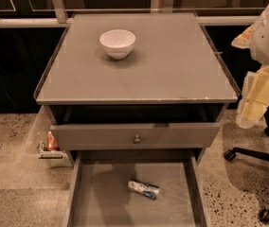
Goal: Pick redbull can from middle drawer and place on counter
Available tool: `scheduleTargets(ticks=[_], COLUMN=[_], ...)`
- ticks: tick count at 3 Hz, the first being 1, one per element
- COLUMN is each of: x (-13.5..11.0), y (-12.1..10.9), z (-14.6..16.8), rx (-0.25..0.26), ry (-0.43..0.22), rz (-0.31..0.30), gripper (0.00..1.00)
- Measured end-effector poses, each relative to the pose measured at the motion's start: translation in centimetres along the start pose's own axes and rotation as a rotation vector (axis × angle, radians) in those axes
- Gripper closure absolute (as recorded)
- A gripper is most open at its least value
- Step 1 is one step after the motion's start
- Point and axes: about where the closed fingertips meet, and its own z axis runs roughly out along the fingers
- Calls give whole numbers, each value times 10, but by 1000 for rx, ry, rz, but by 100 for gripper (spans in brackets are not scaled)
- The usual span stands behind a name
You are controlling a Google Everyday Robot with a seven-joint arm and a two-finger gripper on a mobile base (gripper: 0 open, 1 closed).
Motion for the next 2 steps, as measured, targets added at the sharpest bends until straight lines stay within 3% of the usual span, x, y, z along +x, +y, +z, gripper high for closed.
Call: scheduleTargets(ticks=[2], x=[-1], y=[2], z=[14], rx=[-19], ry=[0], rz=[5], gripper=[0])
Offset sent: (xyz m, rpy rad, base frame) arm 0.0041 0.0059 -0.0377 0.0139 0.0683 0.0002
